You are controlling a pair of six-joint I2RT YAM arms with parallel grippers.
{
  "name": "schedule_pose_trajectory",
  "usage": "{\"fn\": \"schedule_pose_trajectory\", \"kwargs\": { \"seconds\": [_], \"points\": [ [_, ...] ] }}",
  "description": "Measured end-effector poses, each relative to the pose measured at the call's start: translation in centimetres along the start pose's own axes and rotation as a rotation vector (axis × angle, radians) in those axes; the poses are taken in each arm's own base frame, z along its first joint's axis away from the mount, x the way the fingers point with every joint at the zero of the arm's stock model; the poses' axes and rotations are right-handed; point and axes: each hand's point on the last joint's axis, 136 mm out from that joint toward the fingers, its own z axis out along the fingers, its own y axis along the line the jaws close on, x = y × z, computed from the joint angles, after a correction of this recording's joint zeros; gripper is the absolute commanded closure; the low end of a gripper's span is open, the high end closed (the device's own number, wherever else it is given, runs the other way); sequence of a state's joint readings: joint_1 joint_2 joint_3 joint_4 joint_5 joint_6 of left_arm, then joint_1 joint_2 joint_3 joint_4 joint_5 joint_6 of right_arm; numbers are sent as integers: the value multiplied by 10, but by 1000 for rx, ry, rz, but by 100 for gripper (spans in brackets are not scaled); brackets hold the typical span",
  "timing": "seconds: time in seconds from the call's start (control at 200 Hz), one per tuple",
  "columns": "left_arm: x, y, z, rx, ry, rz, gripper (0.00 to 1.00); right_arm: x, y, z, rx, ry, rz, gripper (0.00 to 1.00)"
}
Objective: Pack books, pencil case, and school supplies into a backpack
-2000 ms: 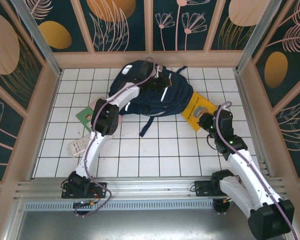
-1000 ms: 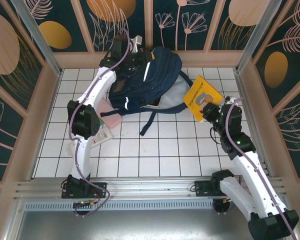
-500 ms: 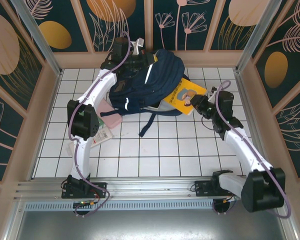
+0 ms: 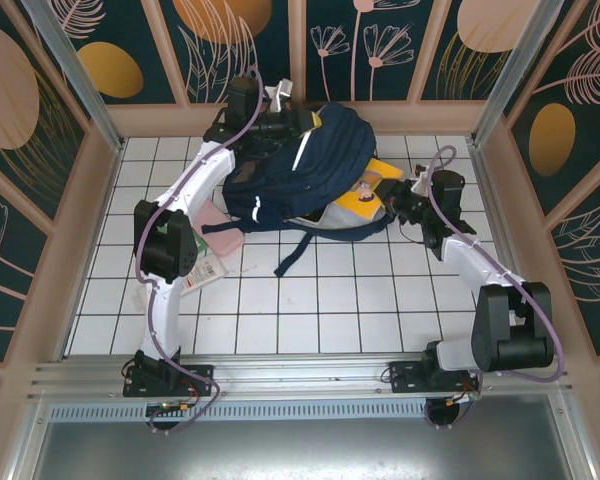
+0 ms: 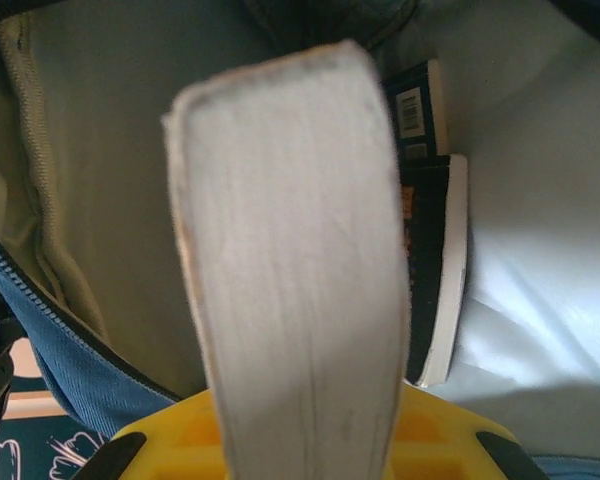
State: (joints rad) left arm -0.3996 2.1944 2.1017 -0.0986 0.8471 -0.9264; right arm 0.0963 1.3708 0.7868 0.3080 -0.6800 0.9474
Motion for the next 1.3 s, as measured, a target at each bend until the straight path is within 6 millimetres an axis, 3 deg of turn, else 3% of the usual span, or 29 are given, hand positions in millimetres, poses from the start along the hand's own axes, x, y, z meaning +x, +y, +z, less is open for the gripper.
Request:
{"fn": "schedule_pose_trajectory", "kwargs": {
  "seconds": [0.22, 0.565, 0.691, 0.796, 0.926, 1.121, 1.296],
  "points": [
    [26, -20, 22, 39, 59, 9, 100, 8, 4, 19, 5, 24, 16, 100],
    [47, -49, 29, 109, 120, 15, 100, -11, -24, 68, 101, -22, 59, 100],
    [44, -54, 25, 116, 112, 19, 100, -16, -32, 85, 151, -42, 37, 83],
    [41, -52, 23, 114, 106, 9, 100, -25, -35, 97, 182, -53, 14, 54],
    [34, -46, 19, 108, 88, -4, 100, -34, -38, 101, 214, -74, -21, 30],
    [21, -42, 10, 106, 59, -13, 100, -38, -35, 91, 247, -99, -74, 22],
    [14, -38, 6, 97, 37, -18, 100, -56, 11, 52, 191, -189, -156, 22]
  ]
}}
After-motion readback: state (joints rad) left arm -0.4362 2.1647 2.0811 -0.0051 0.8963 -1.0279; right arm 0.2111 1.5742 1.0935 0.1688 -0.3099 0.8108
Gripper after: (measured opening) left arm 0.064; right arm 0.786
